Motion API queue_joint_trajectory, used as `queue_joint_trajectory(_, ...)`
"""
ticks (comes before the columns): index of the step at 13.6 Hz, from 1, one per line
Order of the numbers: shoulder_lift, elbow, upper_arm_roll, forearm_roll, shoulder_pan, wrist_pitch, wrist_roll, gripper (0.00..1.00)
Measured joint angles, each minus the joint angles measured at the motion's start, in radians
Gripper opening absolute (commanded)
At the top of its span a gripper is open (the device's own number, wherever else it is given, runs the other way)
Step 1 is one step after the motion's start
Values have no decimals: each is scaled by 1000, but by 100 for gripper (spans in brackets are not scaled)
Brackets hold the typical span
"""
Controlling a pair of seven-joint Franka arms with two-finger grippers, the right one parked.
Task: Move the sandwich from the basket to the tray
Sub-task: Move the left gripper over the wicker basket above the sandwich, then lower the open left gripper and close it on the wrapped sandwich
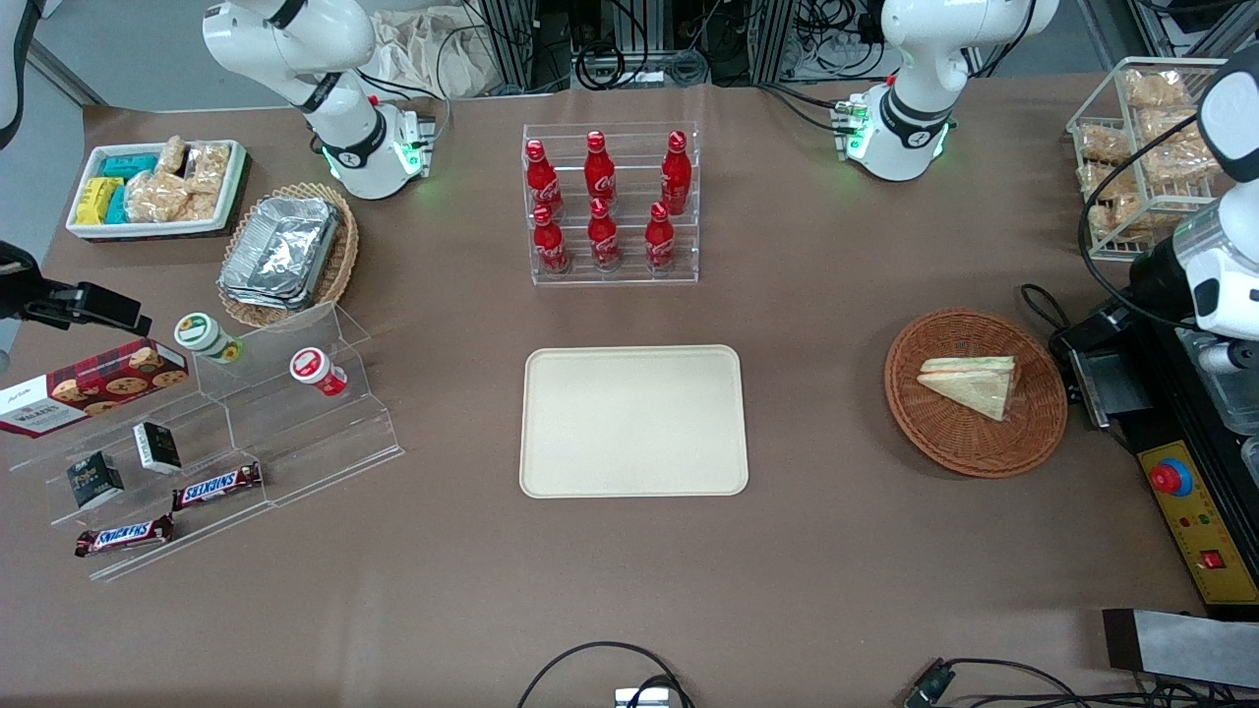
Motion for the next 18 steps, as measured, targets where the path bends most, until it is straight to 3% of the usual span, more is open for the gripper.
queue_joint_trajectory(7,-28,-265,58,-7,1,288,-99,100)
queue_joint_trajectory(18,38,-498,60,-73,0,658,-162,100)
